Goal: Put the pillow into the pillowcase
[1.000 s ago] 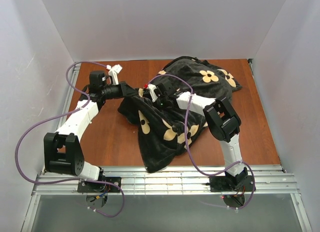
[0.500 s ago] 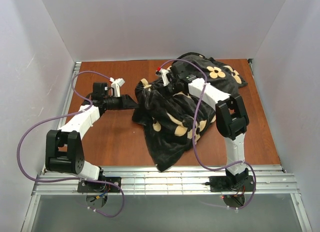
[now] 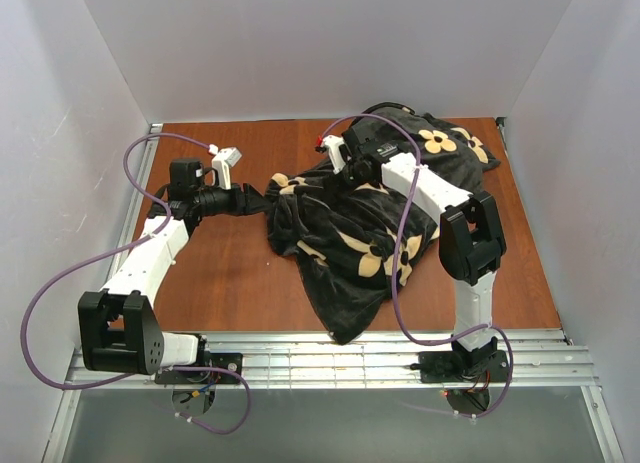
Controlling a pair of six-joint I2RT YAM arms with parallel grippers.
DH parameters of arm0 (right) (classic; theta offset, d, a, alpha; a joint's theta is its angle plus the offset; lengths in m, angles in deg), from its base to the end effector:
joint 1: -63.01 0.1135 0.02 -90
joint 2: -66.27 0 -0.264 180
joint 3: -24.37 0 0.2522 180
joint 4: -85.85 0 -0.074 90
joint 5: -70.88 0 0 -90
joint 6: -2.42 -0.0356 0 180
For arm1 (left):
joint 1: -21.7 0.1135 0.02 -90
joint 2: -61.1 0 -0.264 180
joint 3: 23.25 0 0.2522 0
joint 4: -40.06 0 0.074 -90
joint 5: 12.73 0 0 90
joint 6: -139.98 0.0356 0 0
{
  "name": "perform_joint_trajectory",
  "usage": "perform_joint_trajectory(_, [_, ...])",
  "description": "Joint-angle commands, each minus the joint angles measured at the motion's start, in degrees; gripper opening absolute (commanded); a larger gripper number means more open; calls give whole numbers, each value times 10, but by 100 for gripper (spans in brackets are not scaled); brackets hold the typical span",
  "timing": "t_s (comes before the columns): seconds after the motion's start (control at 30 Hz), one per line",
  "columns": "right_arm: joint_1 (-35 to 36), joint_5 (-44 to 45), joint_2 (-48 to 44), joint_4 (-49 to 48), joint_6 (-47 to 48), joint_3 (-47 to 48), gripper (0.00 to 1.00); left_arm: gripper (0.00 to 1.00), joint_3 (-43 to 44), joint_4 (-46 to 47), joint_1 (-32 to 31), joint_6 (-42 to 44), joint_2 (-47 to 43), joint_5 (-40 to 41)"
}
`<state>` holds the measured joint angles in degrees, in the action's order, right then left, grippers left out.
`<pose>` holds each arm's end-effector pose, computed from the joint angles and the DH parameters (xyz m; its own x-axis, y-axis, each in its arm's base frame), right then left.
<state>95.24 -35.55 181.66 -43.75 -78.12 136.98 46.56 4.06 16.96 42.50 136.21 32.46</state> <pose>0.3752 0.2485 0.2532 -0.5603 -0.5396 -0.6284 -0.7573 0.6410 0.1248 0.2748 -0.0480 0.2798 -0.7285 -0.0323 -0.6843 0.4957 0.6647 -0.5590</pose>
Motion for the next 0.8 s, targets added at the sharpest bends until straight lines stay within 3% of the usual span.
perform_joint_trajectory(0.0, [4,61,-18,20,44,8,39,62,-8,-1,0,-1,-17,0])
perform_joint_trajectory(0.03, [4,64,-10,25,50,12,25,62,-9,-1,0,-3,-17,1])
perform_joint_trajectory(0.07, [3,64,-6,33,52,25,2,62,-10,0,0,-6,-18,1])
perform_joint_trajectory(0.27, [1,11,-52,49,51,93,1,60,-39,1,0,-9,-44,-37])
perform_joint_trajectory(0.37, [0,-64,-106,42,48,103,1,59,-83,16,-8,-38,-59,-51])
perform_joint_trajectory(0.53, [8,-256,-185,15,44,-28,1,56,-139,125,-40,-137,-46,-69])
perform_joint_trajectory(0.77, [22,-289,-221,-51,0,-116,1,58,-147,296,-118,-277,79,-19])
